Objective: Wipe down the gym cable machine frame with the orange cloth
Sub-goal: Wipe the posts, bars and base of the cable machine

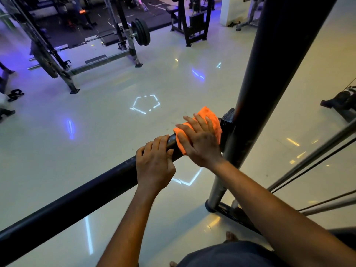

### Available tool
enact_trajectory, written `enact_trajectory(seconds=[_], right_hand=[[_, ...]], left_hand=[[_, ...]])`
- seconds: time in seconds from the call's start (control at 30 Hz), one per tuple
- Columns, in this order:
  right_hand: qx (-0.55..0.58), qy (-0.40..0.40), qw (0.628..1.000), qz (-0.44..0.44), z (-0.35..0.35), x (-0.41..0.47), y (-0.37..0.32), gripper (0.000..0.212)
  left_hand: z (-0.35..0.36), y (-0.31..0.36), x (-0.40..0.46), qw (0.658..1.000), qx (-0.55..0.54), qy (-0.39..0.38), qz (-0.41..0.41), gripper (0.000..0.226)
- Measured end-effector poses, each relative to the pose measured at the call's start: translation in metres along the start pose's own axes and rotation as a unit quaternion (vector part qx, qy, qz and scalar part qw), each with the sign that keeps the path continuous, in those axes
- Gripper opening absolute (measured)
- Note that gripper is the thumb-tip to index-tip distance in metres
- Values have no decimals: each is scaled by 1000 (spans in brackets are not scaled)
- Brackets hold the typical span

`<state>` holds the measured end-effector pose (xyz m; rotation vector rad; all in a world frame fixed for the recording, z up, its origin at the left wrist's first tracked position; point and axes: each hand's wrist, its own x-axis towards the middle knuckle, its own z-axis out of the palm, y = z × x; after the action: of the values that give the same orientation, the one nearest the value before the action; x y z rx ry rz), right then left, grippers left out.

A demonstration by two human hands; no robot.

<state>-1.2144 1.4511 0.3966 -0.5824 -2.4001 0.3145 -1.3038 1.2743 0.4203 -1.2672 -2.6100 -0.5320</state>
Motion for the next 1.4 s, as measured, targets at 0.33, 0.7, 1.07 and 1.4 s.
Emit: enact_trajectory(seconds=[0.33,0.7,1.07,1.4], right_hand=[[-30,17,999,-24,12,-47,12,59],[51,111,990,64,18,-34,-13,47],[134,100,984,66,-57,-57,-31,47],[66,185,980,-21,-197,-84,-22,40]], left_hand=[[1,-6,-2,1000,-5,-1,20,44],[5,-16,2,998,-2,-3,63,46],[-5,-6,-1,998,-7,-48,47,47],[-60,92,-15,982,-116,-39,146,50]])
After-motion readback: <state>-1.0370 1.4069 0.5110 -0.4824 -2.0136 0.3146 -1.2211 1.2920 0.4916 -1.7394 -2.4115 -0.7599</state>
